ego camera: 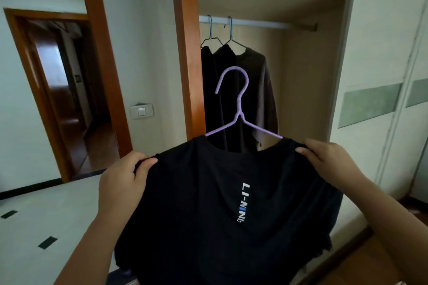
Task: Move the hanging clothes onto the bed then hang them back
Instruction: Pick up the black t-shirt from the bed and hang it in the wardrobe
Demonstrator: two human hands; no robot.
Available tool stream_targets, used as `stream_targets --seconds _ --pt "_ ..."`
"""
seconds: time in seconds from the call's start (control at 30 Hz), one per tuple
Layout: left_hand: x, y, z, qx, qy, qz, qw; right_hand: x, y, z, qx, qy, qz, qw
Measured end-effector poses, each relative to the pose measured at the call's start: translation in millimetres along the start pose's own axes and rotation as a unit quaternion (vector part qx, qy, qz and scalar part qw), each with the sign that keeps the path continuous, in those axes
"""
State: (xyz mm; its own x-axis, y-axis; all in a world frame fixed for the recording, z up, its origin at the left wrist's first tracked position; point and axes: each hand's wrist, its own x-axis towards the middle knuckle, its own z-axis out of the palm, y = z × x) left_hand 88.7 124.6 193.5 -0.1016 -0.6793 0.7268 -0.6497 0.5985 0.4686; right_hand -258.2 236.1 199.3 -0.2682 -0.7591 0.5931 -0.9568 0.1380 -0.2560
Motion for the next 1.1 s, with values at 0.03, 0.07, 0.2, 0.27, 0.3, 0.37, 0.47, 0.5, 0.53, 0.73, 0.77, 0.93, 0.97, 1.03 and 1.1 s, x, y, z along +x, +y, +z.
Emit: stream_targets --seconds 0.03,0.07,0.2,0.27,0.3,0.37,0.47,0.5,0.53,0.73,0.77,0.93,0.97,1.03,1.1 --pt "8.5 0.0 0.9 -0.012 -0.008 0.006 1.0 4.5 1.4 -2.3 0.004 0.01 0.002 1.0" --pt "16.6 -0.4 1.8 -0.025 -0.022 0.012 0.999 8.4 2.9 -5.0 0.012 0.019 0.007 1.0" --pt "42.8 -3.1 4.2 -0.049 -0.065 0.029 0.996 20.5 11.4 -13.6 0.034 0.036 0.044 0.998" --pt "51.9 -7.8 5.1 -0.043 -0.066 0.024 0.997 24.4 14.5 -15.5 0.042 0.039 0.06 0.997" --pt "56.2 -11.5 5.2 -0.044 -0.069 0.018 0.996 25.9 15.4 -15.4 0.043 0.04 0.063 0.996" --pt "64.1 -20.6 5.6 -0.045 -0.094 0.003 0.995 28.2 16.2 -14.9 0.04 0.044 0.066 0.996" --pt "72.9 -26.8 6.4 -0.024 -0.13 0.009 0.991 31.5 15.6 -15.4 0.035 0.055 0.067 0.996" --pt "74.2 -24.5 7.3 -0.015 -0.123 0.026 0.992 32.7 14.6 -15.6 0.032 0.058 0.065 0.996" --pt "74.9 -19.9 9.4 -0.011 -0.11 0.05 0.993 34.2 12.7 -16.1 0.03 0.061 0.06 0.996" --pt "81.9 17.8 27.7 -0.019 -0.111 0.15 0.982 43.5 1.1 -15.8 0.033 0.055 0.033 0.997" --pt "84.5 17.5 30.9 -0.013 -0.112 0.156 0.981 43.8 1.4 -16.8 0.033 0.057 0.033 0.997" --pt "88.5 3.4 45.7 -0.021 -0.129 0.146 0.981 40.0 7.0 -22.9 0.032 0.066 0.045 0.996" --pt "88.5 3.4 48.8 -0.025 -0.121 0.155 0.98 39.4 6.5 -23.4 0.032 0.061 0.045 0.997" --pt "88.7 3.6 53.4 -0.03 -0.113 0.16 0.98 38.4 4.5 -24.6 0.038 0.047 0.053 0.997" --pt "88.6 1.2 56.9 -0.035 -0.134 0.141 0.98 37.3 2.9 -26.6 0.045 0.033 0.065 0.996"
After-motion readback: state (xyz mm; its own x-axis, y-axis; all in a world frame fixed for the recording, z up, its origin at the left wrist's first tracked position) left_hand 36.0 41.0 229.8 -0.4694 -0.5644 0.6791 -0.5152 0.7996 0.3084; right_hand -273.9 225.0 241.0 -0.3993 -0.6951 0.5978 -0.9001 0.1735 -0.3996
